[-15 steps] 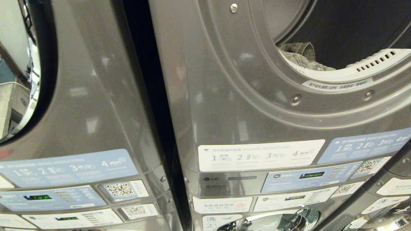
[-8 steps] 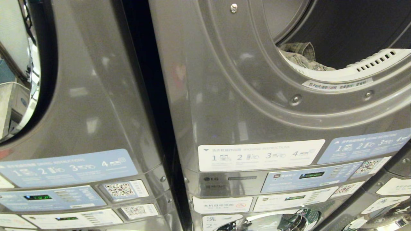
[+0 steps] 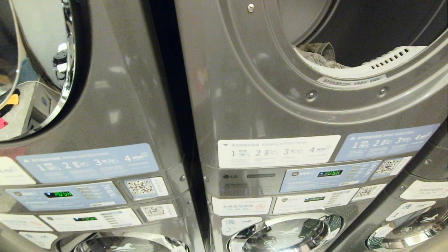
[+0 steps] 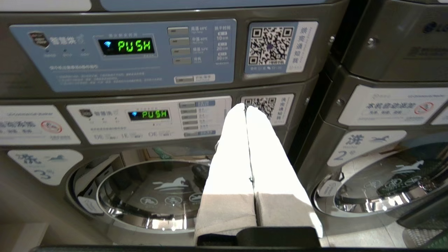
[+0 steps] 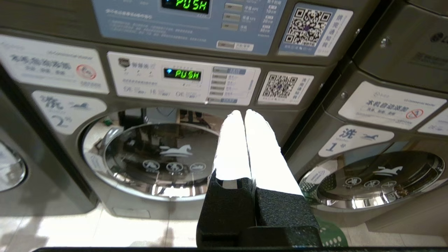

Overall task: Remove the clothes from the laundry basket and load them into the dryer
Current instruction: Close the dryer

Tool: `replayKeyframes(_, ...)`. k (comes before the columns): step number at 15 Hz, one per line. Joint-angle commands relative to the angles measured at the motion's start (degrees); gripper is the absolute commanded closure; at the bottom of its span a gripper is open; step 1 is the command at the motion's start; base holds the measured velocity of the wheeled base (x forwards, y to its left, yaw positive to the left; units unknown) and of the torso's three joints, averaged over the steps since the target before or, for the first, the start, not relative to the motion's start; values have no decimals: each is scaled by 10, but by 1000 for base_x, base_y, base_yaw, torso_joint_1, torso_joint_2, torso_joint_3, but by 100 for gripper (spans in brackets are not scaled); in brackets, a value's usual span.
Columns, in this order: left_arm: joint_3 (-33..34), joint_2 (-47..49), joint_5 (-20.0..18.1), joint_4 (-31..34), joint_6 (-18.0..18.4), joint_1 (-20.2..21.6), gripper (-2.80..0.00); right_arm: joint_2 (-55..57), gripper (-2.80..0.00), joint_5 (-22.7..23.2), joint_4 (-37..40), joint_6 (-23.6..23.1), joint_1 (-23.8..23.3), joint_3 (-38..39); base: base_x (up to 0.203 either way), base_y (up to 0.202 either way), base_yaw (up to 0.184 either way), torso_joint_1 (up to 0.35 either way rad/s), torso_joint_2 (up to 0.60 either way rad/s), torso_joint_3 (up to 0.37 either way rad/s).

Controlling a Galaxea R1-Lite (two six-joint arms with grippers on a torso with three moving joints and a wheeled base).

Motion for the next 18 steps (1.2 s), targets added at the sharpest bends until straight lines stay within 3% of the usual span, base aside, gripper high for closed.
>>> replayKeyframes(1,0,0,0,0,0,0,0,0,0,0,0,-1,0,0,-196,0,-1,-3,-1,6)
replayKeyframes(4,0,0,0,0,0,0,0,0,0,0,0,-1,0,0,-139,0,0,-2,0,-1)
replayKeyframes(11,0,1,0,-1,2,0,0,0,0,1,0,-1,0,0,1,-11,1,4,3,-1)
replayKeyframes(18,1,1,0,-1,2,0,0,0,0,1,1,-1,0,0,0,-182,1,1,4,3)
